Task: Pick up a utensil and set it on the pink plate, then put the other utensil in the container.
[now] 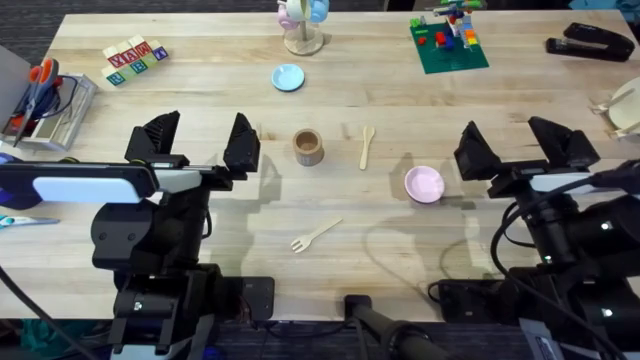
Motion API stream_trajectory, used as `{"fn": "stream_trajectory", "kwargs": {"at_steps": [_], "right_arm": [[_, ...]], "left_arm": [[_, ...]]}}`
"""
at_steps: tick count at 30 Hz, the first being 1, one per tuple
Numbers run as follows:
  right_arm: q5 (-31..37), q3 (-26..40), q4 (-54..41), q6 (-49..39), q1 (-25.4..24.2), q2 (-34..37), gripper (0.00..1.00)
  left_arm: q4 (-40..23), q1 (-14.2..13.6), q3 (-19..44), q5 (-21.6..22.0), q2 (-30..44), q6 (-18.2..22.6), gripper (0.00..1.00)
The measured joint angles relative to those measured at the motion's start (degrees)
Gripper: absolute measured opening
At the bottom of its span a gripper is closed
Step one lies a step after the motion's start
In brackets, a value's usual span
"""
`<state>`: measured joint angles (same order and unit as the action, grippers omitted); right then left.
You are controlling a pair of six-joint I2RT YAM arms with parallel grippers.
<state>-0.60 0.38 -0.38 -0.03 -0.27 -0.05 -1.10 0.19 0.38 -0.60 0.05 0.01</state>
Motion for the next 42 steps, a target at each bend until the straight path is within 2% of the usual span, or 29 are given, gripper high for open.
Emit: {"fn": "stream_trajectory", "kwargs": {"at_steps": [17,21,24,30,37,42], "right_arm": [[0.37,0.18,-0.68,-0.22,0.0,0.0,0.995],[0.42,2.88,-5.8,-0.24,-0.02,0.94,0.995],[0.44,8.12,-12.4,-0.26,-0.02,4.2,0.995],[0.39,24.65,-23.86,-0.38,-0.02,14.98,0.995],[-1.42,41.33,-32.83,-0.39,-0.07,30.29,0.995],[-4.97,50.05,-35.37,-0.39,-0.07,39.02,0.995]], "left_arm": [[0.02,0.0,0.02,0.02,0.0,0.15,0.991],[-2.84,0.0,0.84,0.02,0.0,-2.75,0.991],[-7.84,0.0,3.84,0.0,0.21,-6.06,0.99],[-18.26,0.0,16.31,-0.02,4.46,-9.44,0.992],[-25.27,0.0,29.56,-0.04,13.96,-9.84,0.993],[-28.58,0.0,37.77,-1.29,21.55,-9.4,0.993]]}}
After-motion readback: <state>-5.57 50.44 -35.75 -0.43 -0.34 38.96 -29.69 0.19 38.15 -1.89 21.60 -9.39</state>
